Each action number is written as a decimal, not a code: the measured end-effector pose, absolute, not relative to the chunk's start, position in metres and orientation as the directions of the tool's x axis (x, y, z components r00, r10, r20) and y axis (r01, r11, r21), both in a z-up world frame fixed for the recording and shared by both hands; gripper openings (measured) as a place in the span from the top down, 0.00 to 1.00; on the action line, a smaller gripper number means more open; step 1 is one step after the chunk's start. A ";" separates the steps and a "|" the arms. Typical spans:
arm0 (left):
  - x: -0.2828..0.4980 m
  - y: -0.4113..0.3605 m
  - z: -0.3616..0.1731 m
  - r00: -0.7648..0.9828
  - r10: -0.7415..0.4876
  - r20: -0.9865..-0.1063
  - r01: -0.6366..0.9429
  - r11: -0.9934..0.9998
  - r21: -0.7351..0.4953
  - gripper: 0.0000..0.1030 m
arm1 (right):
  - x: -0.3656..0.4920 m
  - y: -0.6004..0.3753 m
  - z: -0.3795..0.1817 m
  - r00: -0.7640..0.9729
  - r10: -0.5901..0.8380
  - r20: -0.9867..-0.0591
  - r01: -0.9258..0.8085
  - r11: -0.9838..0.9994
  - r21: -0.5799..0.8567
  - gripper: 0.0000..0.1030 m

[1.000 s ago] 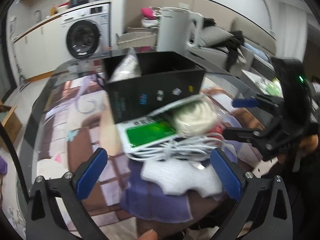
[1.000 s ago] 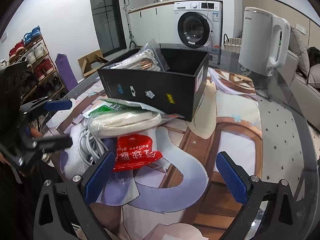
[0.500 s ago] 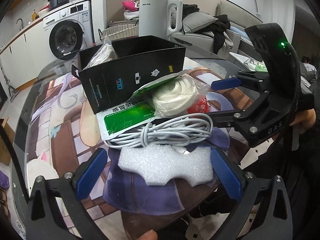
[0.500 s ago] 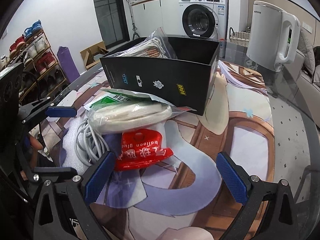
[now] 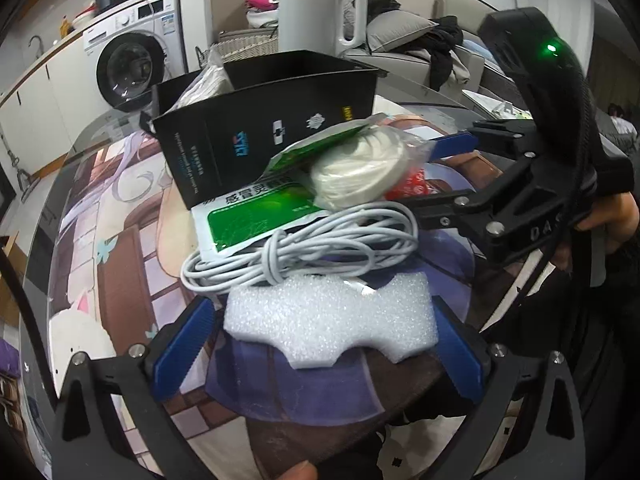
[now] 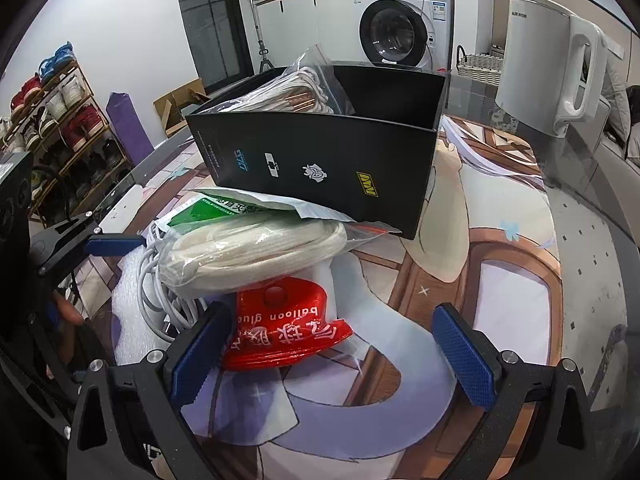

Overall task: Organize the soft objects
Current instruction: 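Grasp the red balloon-glue packet with the right gripper while the left grasps the white foam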

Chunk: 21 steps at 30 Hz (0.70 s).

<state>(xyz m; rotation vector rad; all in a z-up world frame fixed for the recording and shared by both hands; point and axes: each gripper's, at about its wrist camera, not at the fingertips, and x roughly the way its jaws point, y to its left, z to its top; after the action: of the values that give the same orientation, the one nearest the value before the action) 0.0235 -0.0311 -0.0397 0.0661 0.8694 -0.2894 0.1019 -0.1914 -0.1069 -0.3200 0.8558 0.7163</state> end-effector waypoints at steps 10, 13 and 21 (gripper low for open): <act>0.027 -0.030 -0.041 0.614 -0.206 -0.762 0.256 0.965 -0.055 0.00 | 0.102 -0.192 -0.106 0.459 0.437 -0.773 -0.691 0.722 -0.003 0.17; 0.027 -0.032 -0.043 0.618 -0.187 -0.764 0.254 0.967 -0.031 0.00 | 0.098 -0.190 -0.106 0.468 0.438 -0.767 -0.703 0.711 -0.023 0.26; 0.029 -0.032 -0.043 0.620 -0.185 -0.762 0.247 0.968 -0.035 0.00 | 0.089 -0.192 -0.106 0.480 0.442 -0.757 -0.720 0.692 -0.053 0.45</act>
<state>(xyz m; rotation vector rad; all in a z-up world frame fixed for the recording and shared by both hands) 0.0288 -0.0318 -0.0428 0.0759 0.8669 -0.2487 0.0894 -0.1920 -0.1059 -0.3925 0.7914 0.7312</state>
